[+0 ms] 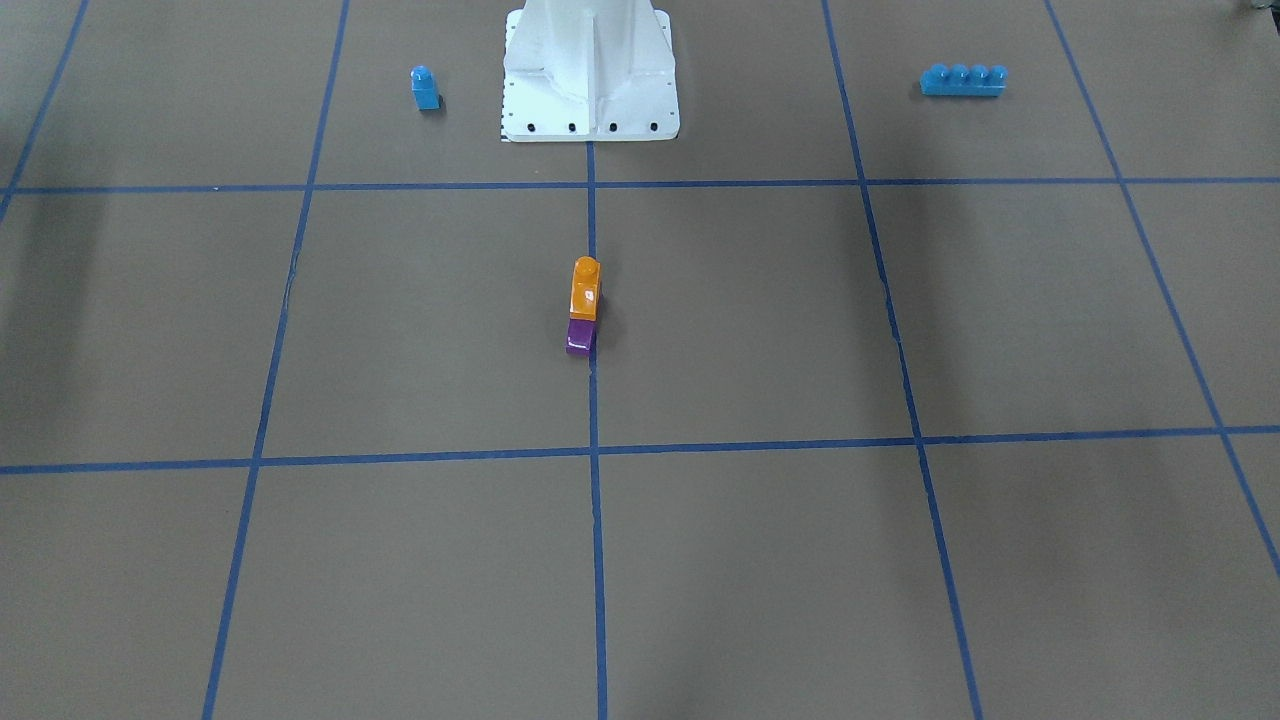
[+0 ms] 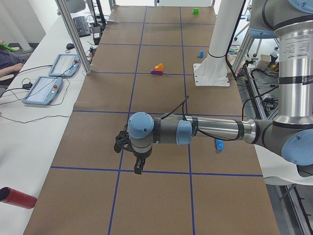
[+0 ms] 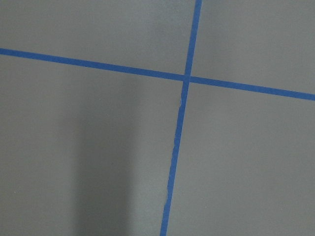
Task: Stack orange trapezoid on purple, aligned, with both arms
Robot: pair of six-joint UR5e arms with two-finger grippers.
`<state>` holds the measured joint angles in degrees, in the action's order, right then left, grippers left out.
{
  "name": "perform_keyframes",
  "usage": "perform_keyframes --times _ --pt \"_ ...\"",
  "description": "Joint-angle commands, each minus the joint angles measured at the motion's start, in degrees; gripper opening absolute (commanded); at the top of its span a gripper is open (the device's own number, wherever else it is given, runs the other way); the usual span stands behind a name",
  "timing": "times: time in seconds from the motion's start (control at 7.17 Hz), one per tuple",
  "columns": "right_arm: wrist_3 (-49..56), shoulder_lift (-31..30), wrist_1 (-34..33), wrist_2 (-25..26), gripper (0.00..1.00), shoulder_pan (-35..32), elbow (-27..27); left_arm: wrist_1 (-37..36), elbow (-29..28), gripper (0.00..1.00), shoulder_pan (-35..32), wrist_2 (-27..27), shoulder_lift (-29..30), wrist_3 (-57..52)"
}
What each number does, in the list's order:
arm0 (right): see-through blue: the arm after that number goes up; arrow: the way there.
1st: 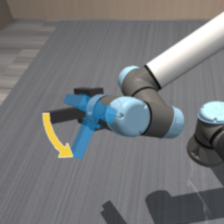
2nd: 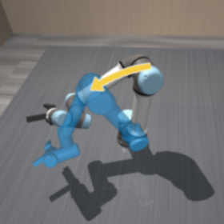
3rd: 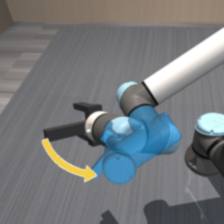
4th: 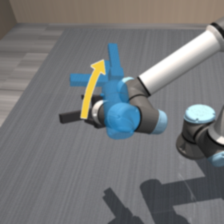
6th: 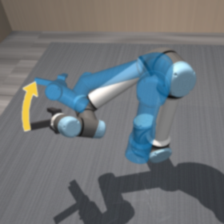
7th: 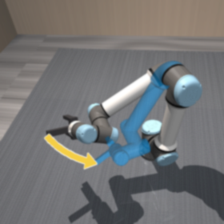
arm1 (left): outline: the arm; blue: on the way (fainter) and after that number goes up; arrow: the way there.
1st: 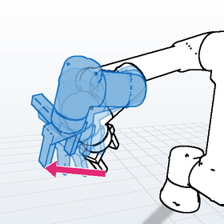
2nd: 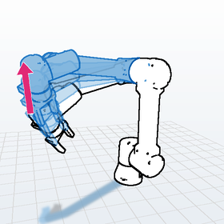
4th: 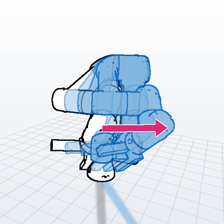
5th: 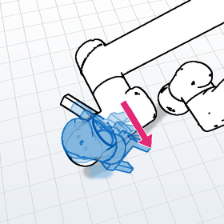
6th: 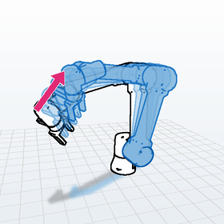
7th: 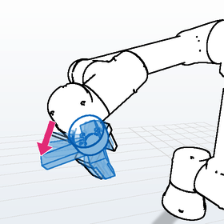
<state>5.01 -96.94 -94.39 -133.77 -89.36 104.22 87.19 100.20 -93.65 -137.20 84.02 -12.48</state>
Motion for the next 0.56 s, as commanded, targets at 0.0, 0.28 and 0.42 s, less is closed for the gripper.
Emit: perform_keyframes --times 0.0,0.28,0.42 --pt "0.0 0.0 0.0 0.0 1.00 0.1 0.0 0.0 0.2 1.00 0.0 0.0 0.0 0.0" --pt "0.0 0.0 0.0 0.1 1.00 0.1 0.2 0.0 0.1 1.00 0.0 0.0 0.0 -0.3" --pt "0.0 0.0 -0.1 0.0 1.00 0.1 0.2 0.0 0.1 1.00 0.0 0.0 -0.1 -0.4"
